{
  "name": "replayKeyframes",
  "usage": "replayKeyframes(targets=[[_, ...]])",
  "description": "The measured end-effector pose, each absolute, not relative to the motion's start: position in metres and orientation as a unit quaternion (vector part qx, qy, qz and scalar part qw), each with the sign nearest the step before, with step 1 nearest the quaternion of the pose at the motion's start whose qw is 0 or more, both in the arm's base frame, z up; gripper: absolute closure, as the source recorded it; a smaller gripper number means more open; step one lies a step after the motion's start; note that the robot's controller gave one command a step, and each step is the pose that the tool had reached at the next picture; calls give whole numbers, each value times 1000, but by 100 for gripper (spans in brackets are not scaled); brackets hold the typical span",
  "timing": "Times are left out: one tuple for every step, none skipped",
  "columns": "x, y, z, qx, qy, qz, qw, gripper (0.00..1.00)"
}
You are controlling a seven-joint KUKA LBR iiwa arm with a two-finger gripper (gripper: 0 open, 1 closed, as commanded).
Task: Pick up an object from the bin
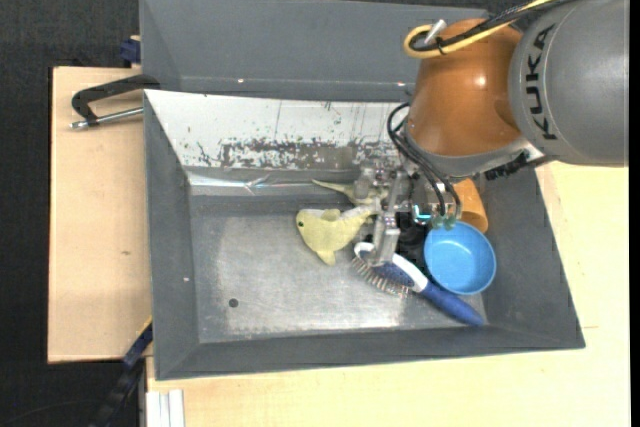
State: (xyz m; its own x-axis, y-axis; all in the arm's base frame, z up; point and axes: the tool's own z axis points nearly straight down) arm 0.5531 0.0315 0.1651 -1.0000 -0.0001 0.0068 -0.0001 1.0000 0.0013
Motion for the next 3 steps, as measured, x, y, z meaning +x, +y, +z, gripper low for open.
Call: replayKeyframes(targets=[[529,-32,90,-65,-998,-1,2,0],[534,-34,97,-63,-998,1,-7,100],[542,-40,256,-50,-999,0,-7,100]])
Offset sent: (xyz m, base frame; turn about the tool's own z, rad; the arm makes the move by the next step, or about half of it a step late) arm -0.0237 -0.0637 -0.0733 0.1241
